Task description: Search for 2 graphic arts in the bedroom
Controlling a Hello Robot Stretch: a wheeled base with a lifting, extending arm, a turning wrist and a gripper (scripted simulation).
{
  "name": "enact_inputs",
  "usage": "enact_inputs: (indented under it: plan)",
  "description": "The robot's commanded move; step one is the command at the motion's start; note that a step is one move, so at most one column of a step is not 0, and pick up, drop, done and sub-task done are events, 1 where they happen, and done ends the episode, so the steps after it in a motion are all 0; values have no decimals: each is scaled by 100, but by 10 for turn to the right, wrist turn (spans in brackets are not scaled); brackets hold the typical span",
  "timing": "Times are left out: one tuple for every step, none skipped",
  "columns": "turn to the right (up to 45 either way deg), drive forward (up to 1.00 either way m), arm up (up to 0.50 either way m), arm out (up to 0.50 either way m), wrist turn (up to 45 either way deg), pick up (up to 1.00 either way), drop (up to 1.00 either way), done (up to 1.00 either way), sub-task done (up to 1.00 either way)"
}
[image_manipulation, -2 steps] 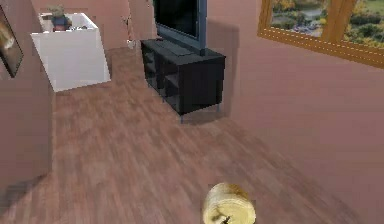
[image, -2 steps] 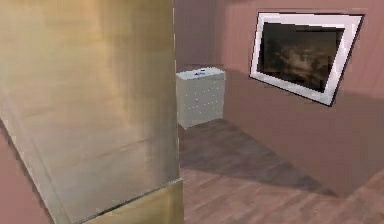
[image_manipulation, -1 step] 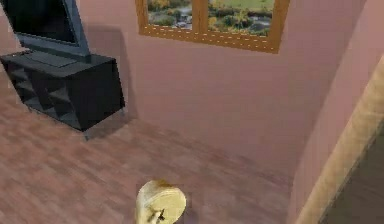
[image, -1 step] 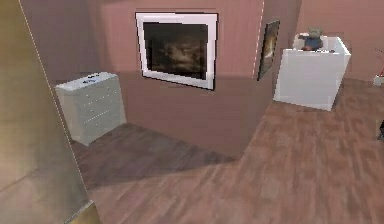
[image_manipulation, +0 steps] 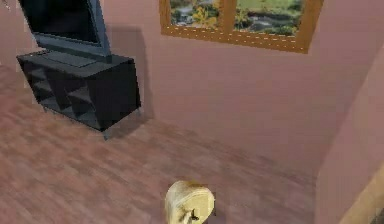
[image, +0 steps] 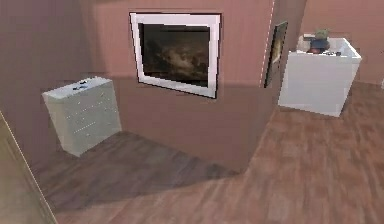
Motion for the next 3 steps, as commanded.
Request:
enact_inputs:
  plan:
    - [330,0,0,0,0,0,0,0,0]
    - [0,100,0,0,0,0,0,0,0]
    - [30,0,0,0,0,0,0,0,0]
